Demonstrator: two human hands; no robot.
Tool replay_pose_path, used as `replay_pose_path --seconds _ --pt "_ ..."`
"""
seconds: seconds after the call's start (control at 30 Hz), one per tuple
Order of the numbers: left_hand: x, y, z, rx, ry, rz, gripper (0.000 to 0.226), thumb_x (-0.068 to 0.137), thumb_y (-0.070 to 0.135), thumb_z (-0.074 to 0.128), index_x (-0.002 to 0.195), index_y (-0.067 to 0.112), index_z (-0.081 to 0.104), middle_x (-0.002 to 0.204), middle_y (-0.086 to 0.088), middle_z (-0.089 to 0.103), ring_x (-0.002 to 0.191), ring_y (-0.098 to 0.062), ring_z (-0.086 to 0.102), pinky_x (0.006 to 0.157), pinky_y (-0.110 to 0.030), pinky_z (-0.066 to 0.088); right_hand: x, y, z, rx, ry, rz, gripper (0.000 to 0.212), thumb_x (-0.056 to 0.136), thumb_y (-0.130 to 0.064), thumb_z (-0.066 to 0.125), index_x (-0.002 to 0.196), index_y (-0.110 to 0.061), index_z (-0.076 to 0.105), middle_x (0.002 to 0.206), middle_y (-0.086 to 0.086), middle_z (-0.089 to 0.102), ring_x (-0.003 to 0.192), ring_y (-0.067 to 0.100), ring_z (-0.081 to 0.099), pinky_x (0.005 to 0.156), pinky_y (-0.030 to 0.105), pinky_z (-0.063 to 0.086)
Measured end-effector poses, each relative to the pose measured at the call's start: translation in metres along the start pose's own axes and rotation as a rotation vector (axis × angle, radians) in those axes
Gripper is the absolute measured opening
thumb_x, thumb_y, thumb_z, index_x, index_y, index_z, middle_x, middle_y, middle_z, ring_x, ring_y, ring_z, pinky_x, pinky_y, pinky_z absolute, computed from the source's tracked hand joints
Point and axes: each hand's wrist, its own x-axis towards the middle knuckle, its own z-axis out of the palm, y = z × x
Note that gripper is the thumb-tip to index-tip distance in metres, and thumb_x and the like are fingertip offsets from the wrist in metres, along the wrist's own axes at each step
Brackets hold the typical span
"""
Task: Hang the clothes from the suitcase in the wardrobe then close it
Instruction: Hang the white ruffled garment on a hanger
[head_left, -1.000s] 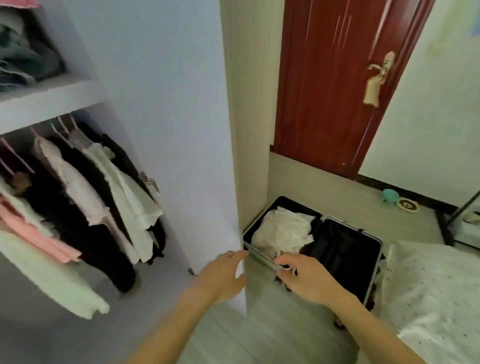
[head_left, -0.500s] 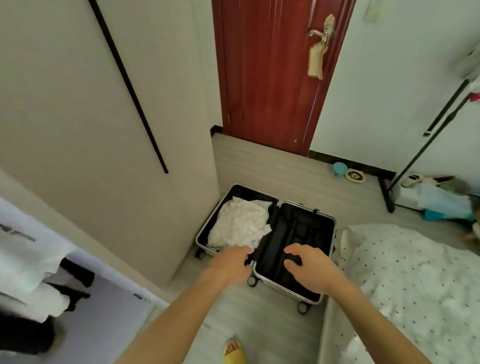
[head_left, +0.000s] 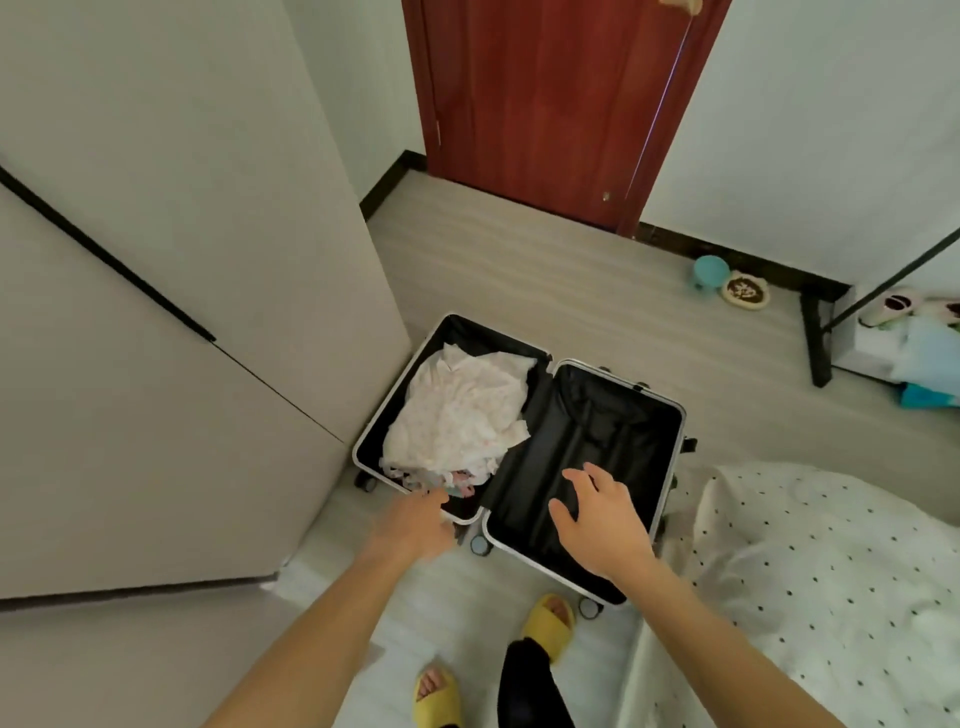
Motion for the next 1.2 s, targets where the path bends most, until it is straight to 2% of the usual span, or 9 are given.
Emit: replay_pose_path --seconds 0.2,0.5,0.67,0.8,0.87,0.93,1.03,1.1,1.2 --pt "0.127 -0.03 0.041 0.036 -0.053 -0.187 0.054 0.098 0.037 0.042 0.15 0.024 0.037 0.15 -0.007 0.044 0.135 -0.028 0.045 0.107 -0.042 0.042 0.123 0.028 0.07 -0.063 -0.15 -0.031 0.058 0.102 -0.044 0.042 0.153 -0.021 0.03 0.162 0.003 0.022 0.148 0.028 0.019 0.113 0.042 0.037" --pt "0.323 -0.102 0.143 0.068 -0.106 -0.316 0.06 0.097 0.037 0.048 0.152 0.024 0.03 0.15 -0.007 0.042 0.137 -0.029 0.041 0.104 -0.044 0.039 0.301 0.08 0.259 -0.258 -0.394 -0.053 0.059 0.102 -0.039 0.04 0.155 -0.02 0.024 0.164 0.007 0.015 0.15 0.028 0.014 0.113 0.045 0.033" --pt "0.432 -0.151 0.2 0.394 0.114 -0.188 0.083 0.095 0.027 0.057 0.158 0.029 0.003 0.166 -0.008 0.008 0.147 -0.033 0.02 0.113 -0.059 0.029 0.381 0.104 0.376 -0.466 -0.391 -0.222 0.078 0.098 -0.038 0.046 0.159 -0.026 -0.001 0.165 0.008 -0.019 0.153 0.026 -0.013 0.122 0.05 0.012" --pt "0.496 -0.178 0.218 0.716 0.196 -0.011 0.098 0.09 0.022 0.064 0.157 0.037 -0.007 0.167 -0.006 -0.009 0.151 -0.036 0.009 0.112 -0.065 0.022 0.408 0.123 0.434 -0.623 -0.391 -0.338 0.09 0.093 -0.033 0.053 0.158 -0.029 -0.009 0.16 0.006 -0.033 0.145 0.027 -0.035 0.121 0.058 -0.002" --pt "0.515 -0.183 0.216 0.824 0.195 0.072 0.098 0.087 0.021 0.067 0.157 0.036 0.001 0.167 -0.007 0.0 0.15 -0.034 0.013 0.111 -0.062 0.025 0.412 0.125 0.446 -0.618 -0.422 -0.36 0.088 0.092 -0.037 0.052 0.158 -0.03 -0.005 0.16 0.005 -0.033 0.142 0.027 -0.04 0.12 0.059 -0.002" --pt "0.525 -0.18 0.206 0.869 0.184 0.123 0.082 0.082 0.023 0.072 0.15 0.03 0.025 0.158 -0.006 0.031 0.14 -0.03 0.033 0.106 -0.053 0.033 0.417 0.121 0.445 -0.555 -0.475 -0.344 0.083 0.092 -0.043 0.049 0.158 -0.032 0.001 0.161 0.003 -0.03 0.142 0.024 -0.041 0.121 0.059 -0.001" --pt "0.524 -0.166 0.18 0.63 0.216 0.185 0.043 0.093 0.025 0.065 0.132 0.019 0.049 0.119 -0.005 0.061 0.11 -0.028 0.055 0.083 -0.039 0.041 0.413 0.108 0.427 -0.389 -0.552 -0.243 0.079 0.091 -0.05 0.048 0.158 -0.03 0.013 0.165 0.002 -0.018 0.148 0.018 -0.028 0.122 0.054 0.002" --pt "0.508 -0.145 0.15 0.211 0.282 0.133 0.029 0.104 0.028 0.046 0.129 0.014 0.053 0.106 -0.009 0.061 0.097 -0.031 0.057 0.071 -0.037 0.036 0.393 0.099 0.402 -0.244 -0.563 -0.143 0.079 0.09 -0.053 0.048 0.158 -0.027 0.017 0.167 0.001 -0.005 0.153 0.016 -0.013 0.123 0.049 0.006" --pt "0.468 -0.113 0.101 -0.255 0.3 0.025 0.028 0.105 0.031 0.043 0.121 0.012 0.056 0.087 -0.001 0.055 0.085 -0.028 0.054 0.068 -0.035 0.035 0.348 0.089 0.353 -0.12 -0.543 -0.025 0.081 0.09 -0.058 0.05 0.158 -0.024 0.02 0.166 0.002 0.011 0.154 0.018 0.004 0.123 0.042 0.016"
